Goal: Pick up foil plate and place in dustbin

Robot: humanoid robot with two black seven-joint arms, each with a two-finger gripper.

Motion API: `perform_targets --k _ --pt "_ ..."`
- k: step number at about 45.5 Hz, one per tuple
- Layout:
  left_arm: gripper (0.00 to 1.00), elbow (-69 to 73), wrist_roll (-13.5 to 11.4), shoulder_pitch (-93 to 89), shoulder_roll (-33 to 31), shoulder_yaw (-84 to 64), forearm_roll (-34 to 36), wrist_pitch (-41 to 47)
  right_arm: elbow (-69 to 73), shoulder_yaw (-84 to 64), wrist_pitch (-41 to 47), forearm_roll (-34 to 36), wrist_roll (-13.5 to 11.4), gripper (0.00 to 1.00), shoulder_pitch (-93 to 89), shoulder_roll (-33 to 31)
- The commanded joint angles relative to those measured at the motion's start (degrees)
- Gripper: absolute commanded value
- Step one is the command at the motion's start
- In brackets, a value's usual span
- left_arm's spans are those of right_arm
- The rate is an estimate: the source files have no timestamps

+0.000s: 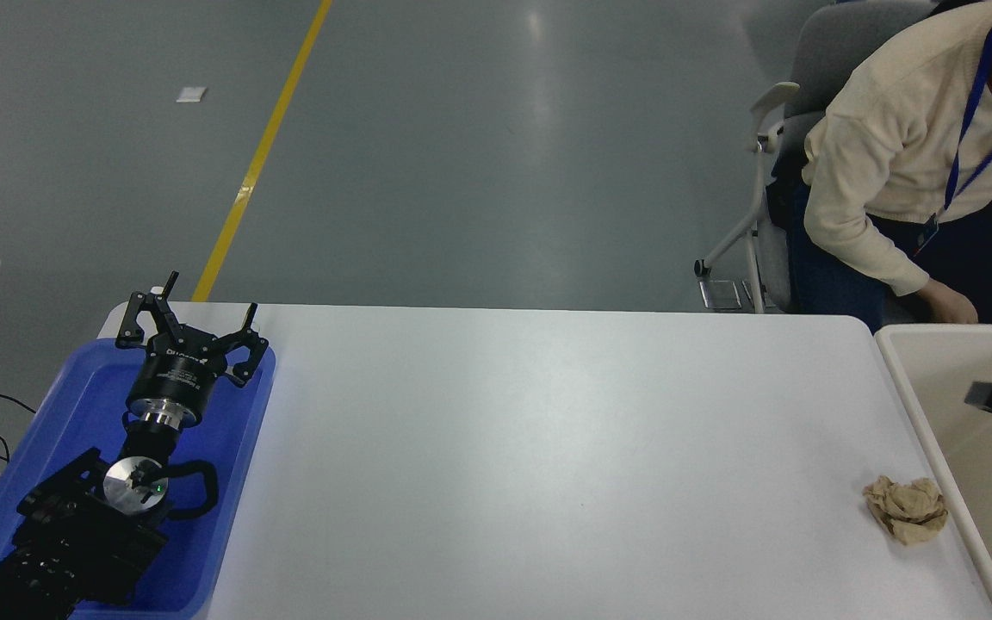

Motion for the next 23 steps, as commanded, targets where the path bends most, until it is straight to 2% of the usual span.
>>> perform_targets --k 1,7,11,17,23 --pt "1.00 0.0 0.0 0.0 0.0 0.0 0.0 0.0 9.0 -12.6 21.4 -0.2 0.0 1.00 19.3 6.4" --pt "1.00 0.0 0.0 0.0 0.0 0.0 0.0 0.0 9.2 -15.5 35.2 0.1 0.0 1.00 27.1 14.8" --pt "1.00 0.1 0.0 0.0 0.0 0.0 0.0 0.0 9.7 -15.5 40.5 0.6 0.0 1.00 30.4 18.8" --pt "1.00 0.0 0.0 0.0 0.0 0.0 0.0 0.0 12.5 -15.8 42.9 4.7 0.0 1.00 36.6 23.6" --pt "1.00 0.0 0.0 0.0 0.0 0.0 0.0 0.0 15.6 -15.6 42.9 5.8 0.0 1.00 42.2 27.3"
